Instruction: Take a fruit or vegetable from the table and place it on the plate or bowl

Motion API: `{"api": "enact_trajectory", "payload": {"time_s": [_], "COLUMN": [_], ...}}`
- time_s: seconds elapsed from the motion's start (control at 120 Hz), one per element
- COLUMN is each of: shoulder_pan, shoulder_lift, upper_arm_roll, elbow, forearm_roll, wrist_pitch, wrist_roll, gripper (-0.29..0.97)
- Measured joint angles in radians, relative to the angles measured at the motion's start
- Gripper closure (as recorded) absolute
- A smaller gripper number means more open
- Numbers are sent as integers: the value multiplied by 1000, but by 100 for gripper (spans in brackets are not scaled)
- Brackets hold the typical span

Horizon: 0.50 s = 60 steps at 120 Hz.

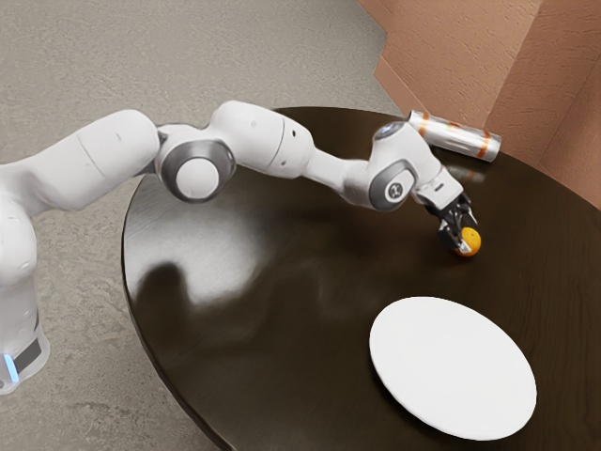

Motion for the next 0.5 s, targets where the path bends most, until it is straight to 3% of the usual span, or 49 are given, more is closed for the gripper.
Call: {"api": "enact_trajectory", "payload": {"time_s": [0.292,0.5], "shoulder_pan": [0,7], "shoulder_lift": [15,15], "upper_arm_roll": [-8,-7], "elbow": [0,-1], "forearm_roll": [-1,-5], "wrist_pitch": [17,25], "wrist_roll": [-8,-34], "gripper": [7,34]}}
